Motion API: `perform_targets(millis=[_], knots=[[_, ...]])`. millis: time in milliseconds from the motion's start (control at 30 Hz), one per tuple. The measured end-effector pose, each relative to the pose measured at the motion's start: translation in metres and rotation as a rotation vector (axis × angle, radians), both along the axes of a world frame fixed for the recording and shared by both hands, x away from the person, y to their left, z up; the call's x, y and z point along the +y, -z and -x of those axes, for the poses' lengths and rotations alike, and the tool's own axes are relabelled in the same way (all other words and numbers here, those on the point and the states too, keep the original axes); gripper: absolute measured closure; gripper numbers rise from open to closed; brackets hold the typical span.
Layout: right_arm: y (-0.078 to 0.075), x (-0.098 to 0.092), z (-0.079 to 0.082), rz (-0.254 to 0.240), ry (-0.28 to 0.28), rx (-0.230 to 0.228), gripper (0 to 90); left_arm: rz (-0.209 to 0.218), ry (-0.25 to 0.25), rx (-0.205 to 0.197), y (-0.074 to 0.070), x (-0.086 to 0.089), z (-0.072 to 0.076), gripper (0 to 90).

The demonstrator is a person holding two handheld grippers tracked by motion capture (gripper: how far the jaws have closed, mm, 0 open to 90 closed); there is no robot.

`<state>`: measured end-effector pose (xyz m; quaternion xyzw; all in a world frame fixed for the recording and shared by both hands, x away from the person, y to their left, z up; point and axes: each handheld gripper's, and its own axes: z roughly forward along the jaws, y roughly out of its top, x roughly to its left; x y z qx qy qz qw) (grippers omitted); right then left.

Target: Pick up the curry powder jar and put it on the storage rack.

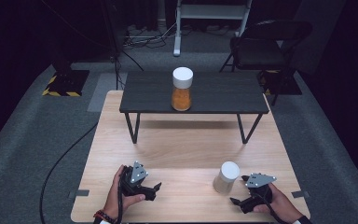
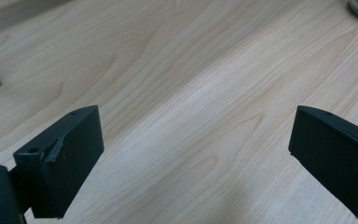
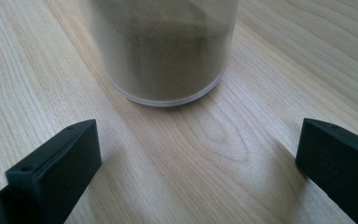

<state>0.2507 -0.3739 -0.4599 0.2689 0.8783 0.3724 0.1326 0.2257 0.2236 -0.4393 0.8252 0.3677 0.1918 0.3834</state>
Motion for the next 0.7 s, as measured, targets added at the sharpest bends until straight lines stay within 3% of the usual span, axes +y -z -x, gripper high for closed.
perform_targets(millis=[700], knots=[[0.0,0.0,0.0,0.0,0.0,0.0,0.0,-0.081,-0.002,0.052,0.008,-0.009,-0.01,3.2]])
